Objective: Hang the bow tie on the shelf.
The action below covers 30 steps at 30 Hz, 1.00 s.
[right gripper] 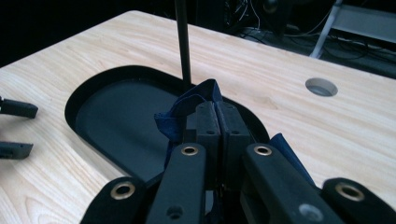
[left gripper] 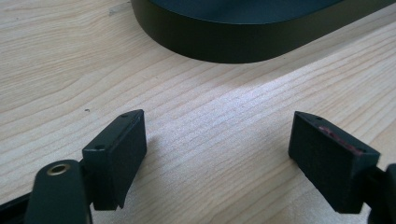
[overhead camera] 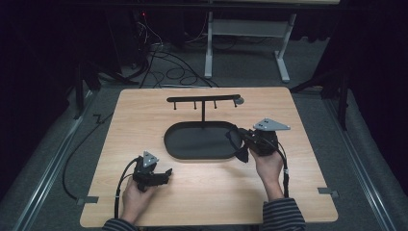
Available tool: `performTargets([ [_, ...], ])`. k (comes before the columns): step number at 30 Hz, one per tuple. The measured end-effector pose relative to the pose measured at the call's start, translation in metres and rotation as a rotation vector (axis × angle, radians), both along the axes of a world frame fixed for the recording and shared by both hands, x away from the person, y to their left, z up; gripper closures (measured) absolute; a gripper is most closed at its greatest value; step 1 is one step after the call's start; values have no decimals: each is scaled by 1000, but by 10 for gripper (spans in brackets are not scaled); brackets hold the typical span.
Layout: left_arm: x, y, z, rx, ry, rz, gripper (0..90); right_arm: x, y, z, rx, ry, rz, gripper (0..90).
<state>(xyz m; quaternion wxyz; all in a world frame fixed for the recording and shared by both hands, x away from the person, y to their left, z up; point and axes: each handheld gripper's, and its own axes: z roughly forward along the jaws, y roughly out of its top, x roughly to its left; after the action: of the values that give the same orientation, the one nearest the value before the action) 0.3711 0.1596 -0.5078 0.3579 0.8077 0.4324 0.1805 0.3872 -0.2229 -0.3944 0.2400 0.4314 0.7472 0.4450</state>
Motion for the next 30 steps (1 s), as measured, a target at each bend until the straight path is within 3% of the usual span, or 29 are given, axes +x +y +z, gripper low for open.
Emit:
performTargets([
  [7,0,0,0,0,0,0,198,9,2,7,15,-13,3,900],
  [16,0,0,0,0,0,0,198,17,3,28,26,-48,-3,900],
  [30,0,0,0,0,0,0,198,31,2,38,42,-69,-32,900],
])
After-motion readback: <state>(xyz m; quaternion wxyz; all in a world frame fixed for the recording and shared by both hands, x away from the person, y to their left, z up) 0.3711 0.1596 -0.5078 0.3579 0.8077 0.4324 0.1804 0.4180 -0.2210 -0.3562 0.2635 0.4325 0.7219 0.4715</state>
